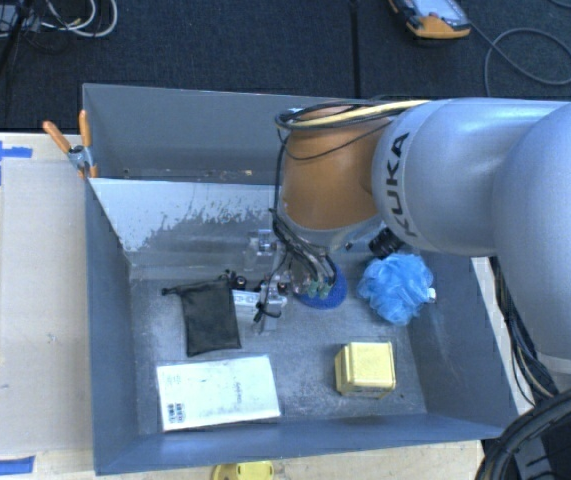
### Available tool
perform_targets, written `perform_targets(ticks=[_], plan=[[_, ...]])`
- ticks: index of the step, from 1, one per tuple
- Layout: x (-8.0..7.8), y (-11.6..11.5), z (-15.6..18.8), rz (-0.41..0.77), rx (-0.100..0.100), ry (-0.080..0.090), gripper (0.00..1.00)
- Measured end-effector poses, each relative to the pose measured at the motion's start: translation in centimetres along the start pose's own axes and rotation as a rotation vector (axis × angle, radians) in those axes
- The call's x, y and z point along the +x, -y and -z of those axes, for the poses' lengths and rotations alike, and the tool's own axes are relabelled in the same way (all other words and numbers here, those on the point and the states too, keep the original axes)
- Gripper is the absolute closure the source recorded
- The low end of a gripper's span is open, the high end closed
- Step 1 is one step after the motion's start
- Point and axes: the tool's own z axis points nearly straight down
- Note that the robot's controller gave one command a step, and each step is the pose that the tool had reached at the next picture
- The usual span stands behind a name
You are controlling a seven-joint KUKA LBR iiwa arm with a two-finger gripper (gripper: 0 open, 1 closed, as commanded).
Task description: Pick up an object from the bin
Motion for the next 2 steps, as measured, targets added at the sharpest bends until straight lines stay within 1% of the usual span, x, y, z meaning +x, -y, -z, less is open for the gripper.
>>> perform_targets(ticks=[1,2], plan=[[-0.1,0.1,0.5,-0.002,-0.001,0.007,0.0],[0.2,-2.4,-4.1,0.181,0.001,0.015,0.0]])
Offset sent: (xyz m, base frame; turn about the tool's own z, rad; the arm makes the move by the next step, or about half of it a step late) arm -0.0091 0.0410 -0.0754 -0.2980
